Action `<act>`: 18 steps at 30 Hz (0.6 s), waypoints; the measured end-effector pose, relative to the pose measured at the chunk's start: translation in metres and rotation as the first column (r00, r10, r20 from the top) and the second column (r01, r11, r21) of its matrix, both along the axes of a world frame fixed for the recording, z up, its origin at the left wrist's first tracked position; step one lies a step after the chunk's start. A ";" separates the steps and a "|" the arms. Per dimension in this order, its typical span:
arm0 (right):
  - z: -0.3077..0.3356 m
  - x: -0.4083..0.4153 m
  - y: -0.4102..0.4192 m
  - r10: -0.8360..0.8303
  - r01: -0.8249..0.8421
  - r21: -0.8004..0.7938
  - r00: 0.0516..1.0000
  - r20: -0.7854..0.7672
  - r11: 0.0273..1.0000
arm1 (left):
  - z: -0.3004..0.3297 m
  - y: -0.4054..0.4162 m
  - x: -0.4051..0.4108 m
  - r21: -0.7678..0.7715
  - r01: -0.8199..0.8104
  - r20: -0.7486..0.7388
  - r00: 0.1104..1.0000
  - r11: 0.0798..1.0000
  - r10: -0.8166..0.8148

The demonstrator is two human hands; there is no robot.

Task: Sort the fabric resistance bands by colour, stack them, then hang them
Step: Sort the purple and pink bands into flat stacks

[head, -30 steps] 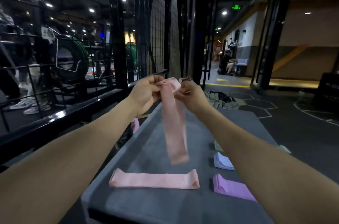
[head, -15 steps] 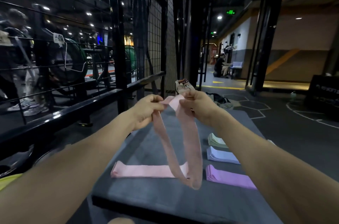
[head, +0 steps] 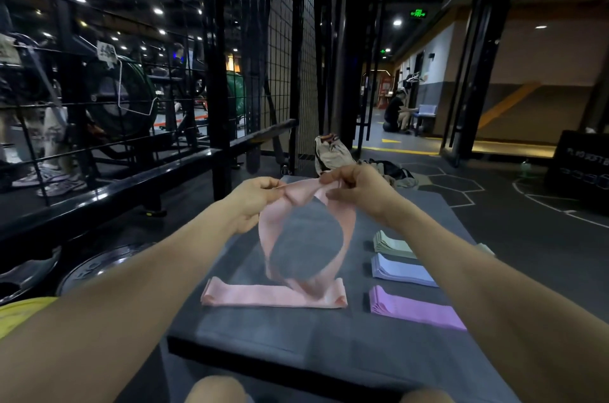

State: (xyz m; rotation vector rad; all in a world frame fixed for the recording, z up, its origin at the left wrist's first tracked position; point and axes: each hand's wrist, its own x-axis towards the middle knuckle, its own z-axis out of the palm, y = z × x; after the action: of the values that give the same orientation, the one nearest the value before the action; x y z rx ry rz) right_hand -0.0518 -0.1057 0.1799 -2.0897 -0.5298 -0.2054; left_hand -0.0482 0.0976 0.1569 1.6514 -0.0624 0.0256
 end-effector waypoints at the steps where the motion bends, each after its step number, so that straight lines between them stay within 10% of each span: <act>1: -0.002 0.002 0.000 -0.011 0.011 -0.003 1.000 0.002 1.000 | 0.000 0.001 0.000 -0.019 0.022 0.003 1.000 1.000 -0.022; 14: -0.006 0.009 0.005 -0.031 0.022 0.083 0.994 0.101 0.996 | -0.011 0.004 0.012 0.295 -0.054 0.086 0.996 0.954 0.030; 18: -0.004 0.014 0.011 0.011 -0.025 0.186 0.997 0.077 0.982 | -0.001 -0.006 0.006 0.132 0.053 0.166 0.983 0.990 -0.075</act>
State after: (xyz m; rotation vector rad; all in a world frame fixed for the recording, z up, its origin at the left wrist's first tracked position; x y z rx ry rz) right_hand -0.0381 -0.0950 0.1764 -1.8997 -0.5532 -0.3128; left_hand -0.0418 0.0912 0.1562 1.7707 -0.2528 0.1162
